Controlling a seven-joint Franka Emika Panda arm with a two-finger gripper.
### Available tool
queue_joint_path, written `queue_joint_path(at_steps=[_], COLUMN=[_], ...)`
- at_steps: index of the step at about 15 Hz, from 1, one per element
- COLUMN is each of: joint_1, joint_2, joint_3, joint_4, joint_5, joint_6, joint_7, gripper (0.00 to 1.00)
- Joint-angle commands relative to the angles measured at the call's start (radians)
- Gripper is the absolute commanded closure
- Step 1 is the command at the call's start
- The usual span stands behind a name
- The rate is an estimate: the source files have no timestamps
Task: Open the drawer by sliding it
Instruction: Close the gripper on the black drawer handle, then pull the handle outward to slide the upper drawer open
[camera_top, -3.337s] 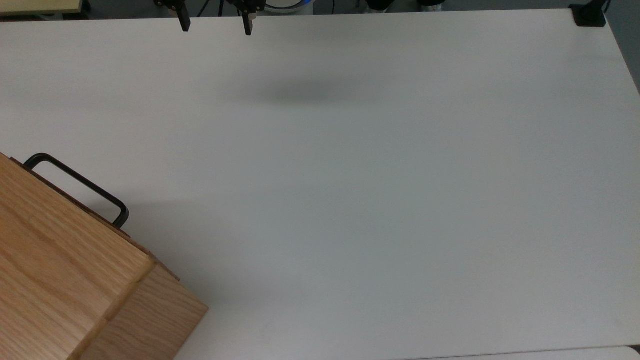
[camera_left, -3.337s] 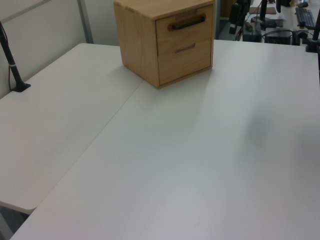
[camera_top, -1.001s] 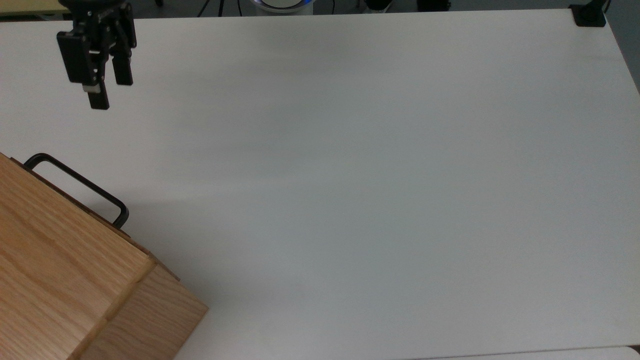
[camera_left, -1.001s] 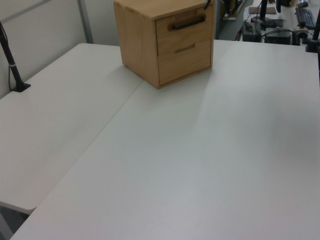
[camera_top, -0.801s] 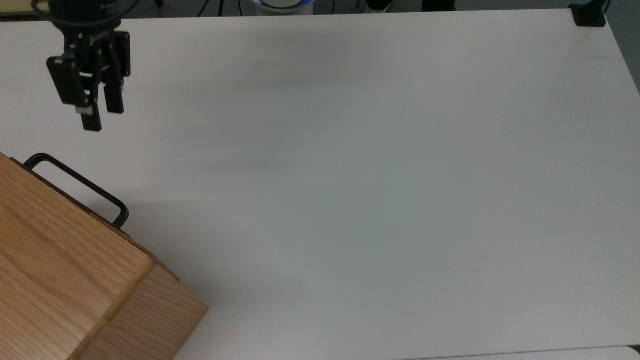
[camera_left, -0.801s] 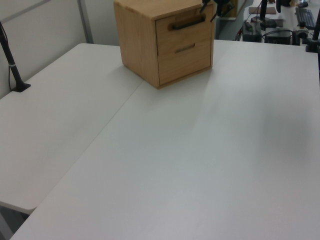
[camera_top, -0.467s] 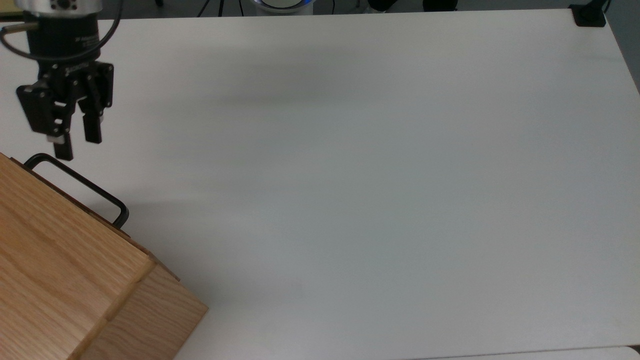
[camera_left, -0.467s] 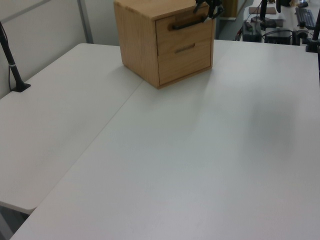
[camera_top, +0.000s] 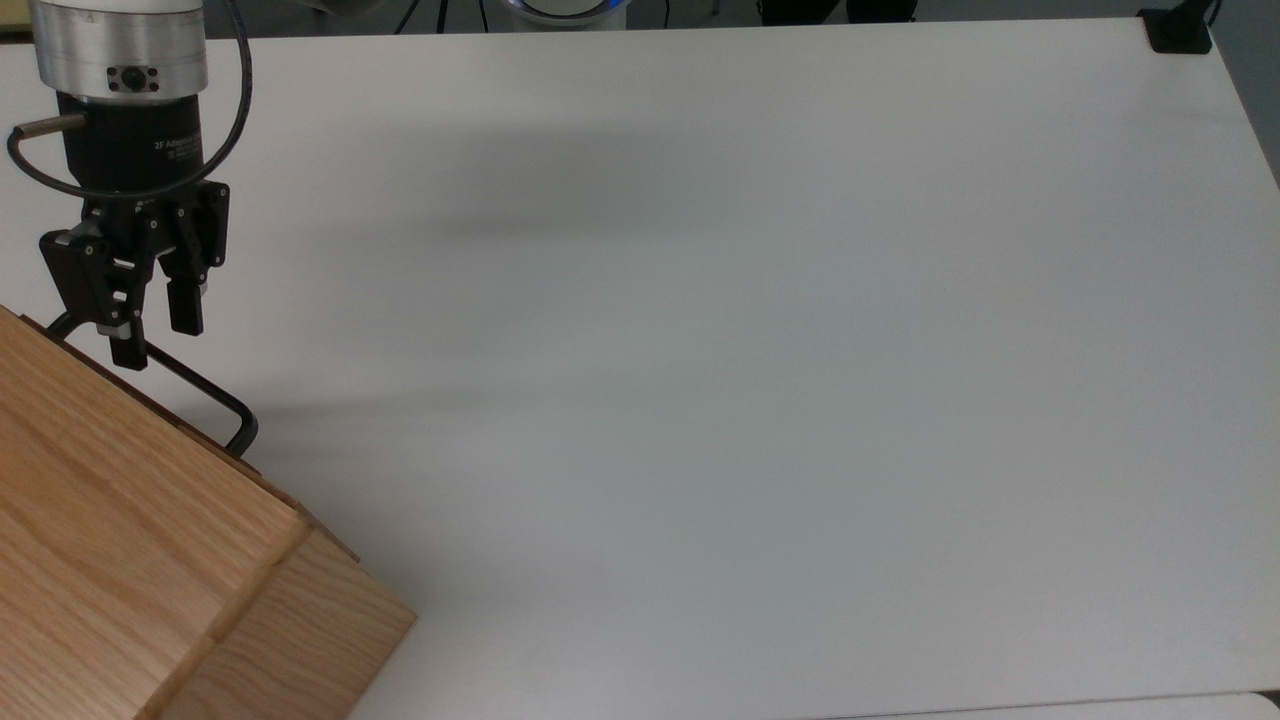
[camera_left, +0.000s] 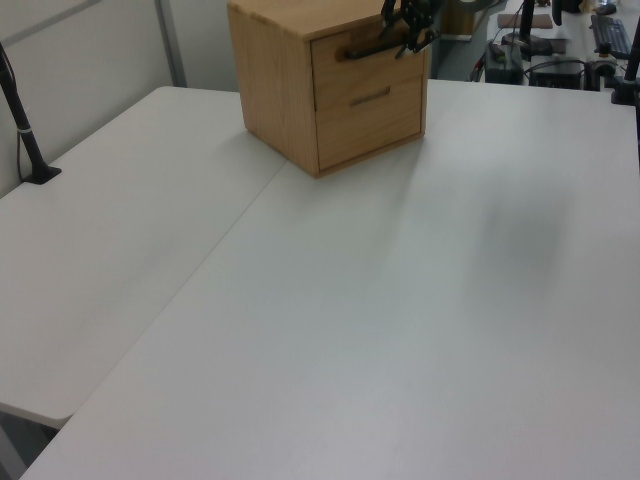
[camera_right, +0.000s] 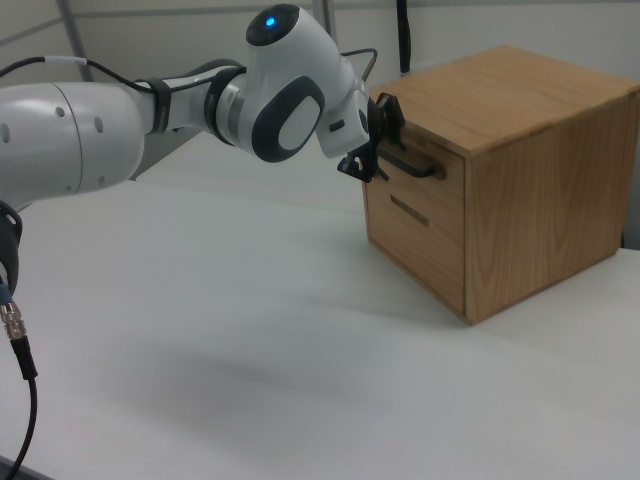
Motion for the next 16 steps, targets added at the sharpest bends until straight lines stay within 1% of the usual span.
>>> queue_joint_path(at_steps=[1, 3, 5, 6, 7, 10, 12, 16], joint_1=[0.009, 0.011, 0.011, 0.011, 0.011, 0.012, 0.012, 0.011], joint_2=[0.007, 0.007, 0.007, 0.007, 0.007, 0.004, -0.005, -0.037], joint_3=[-0.005, -0.002, 0.0, 0.001, 0.001, 0.006, 0.009, 0.012], joint_4=[0.019, 0.019, 0.017, 0.017, 0.017, 0.017, 0.011, 0.003], joint_5=[-0.038, -0.067, -0.073, -0.078, -0.08, -0.102, -0.115, -0.124], joint_6=[0.007, 0.004, 0.003, 0.003, 0.003, 0.002, -0.004, -0.082], joint_7=[0.018, 0.02, 0.021, 0.021, 0.021, 0.02, 0.018, 0.001], gripper=[0.66, 0.86, 0.91, 0.92, 0.97, 1.0, 1.0, 1.0])
